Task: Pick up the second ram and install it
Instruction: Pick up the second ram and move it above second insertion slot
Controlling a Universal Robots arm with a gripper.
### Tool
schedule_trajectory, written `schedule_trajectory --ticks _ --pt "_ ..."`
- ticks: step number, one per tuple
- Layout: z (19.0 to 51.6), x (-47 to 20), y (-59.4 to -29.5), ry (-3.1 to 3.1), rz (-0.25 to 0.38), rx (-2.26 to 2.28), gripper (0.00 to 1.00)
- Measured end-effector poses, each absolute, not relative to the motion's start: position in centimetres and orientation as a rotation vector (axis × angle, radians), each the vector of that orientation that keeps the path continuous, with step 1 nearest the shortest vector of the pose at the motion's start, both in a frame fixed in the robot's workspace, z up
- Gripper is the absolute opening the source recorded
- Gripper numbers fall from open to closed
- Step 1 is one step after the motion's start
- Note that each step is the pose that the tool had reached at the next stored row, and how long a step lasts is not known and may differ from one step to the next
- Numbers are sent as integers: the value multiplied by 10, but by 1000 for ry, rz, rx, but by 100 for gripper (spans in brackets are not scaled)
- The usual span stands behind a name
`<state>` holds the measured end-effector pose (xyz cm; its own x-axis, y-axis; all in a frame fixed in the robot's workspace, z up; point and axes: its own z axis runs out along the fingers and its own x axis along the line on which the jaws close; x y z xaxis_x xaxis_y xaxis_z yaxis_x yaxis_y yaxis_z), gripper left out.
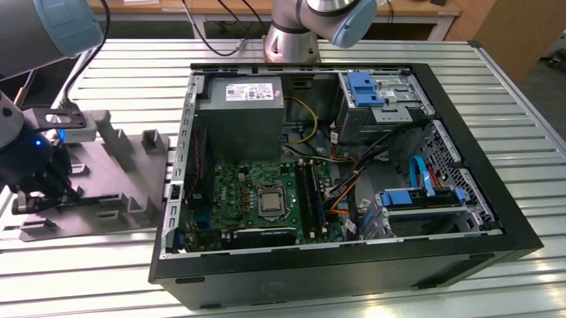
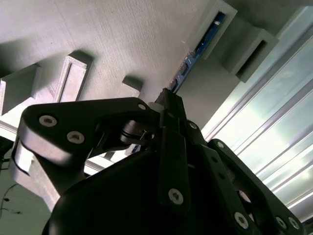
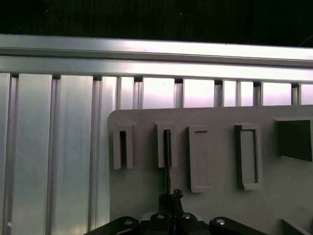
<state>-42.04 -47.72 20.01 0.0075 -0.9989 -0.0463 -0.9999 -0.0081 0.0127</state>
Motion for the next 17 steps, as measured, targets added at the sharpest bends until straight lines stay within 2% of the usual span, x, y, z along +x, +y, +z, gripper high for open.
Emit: schedule_trajectory --ticks 17 --pt "199 -420 -477 2308 63 -2093 11"
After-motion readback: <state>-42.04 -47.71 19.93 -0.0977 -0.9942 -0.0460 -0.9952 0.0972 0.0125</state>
